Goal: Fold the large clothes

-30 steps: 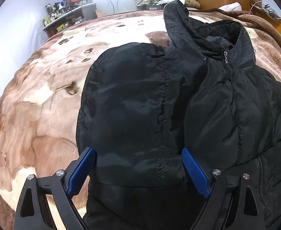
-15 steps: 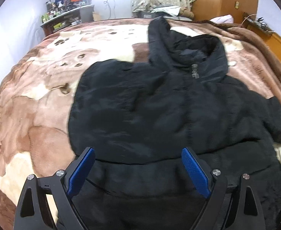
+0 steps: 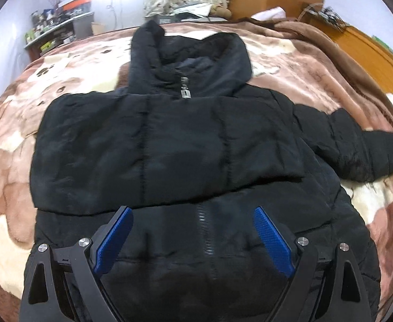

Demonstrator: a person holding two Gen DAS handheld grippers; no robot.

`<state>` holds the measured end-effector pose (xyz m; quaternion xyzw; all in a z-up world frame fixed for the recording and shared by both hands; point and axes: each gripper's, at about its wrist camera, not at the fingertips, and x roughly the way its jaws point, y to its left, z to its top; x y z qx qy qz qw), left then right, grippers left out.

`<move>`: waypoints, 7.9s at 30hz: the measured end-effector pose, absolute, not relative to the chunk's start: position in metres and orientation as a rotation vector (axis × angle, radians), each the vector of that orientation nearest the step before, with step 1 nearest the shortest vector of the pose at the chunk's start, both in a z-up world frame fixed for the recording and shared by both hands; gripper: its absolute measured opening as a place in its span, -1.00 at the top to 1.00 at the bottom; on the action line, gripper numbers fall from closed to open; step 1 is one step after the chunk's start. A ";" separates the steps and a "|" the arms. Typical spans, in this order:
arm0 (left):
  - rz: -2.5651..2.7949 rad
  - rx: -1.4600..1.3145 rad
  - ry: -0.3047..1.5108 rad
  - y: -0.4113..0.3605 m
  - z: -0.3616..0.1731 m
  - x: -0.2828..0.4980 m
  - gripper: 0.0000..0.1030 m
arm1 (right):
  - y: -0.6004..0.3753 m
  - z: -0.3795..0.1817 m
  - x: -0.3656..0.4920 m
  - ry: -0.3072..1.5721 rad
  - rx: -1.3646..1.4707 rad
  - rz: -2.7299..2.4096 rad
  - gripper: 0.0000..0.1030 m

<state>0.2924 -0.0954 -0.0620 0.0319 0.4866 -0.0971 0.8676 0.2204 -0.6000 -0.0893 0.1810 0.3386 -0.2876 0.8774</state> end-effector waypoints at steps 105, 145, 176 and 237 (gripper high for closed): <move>-0.310 -0.240 1.205 -0.067 -0.078 0.370 -0.82 | -0.526 0.132 0.065 0.597 -0.099 -0.363 0.01; -0.084 -0.206 0.943 0.043 -0.037 0.353 0.80 | -0.343 -0.092 0.326 0.879 0.023 0.149 -0.19; -0.050 -0.094 1.043 0.047 -0.076 0.368 -0.15 | -0.338 -0.111 0.356 0.950 0.069 0.112 -0.27; -0.154 -0.151 1.120 0.007 -0.061 0.615 -0.66 | -0.331 -0.085 0.567 0.900 0.184 0.153 -0.43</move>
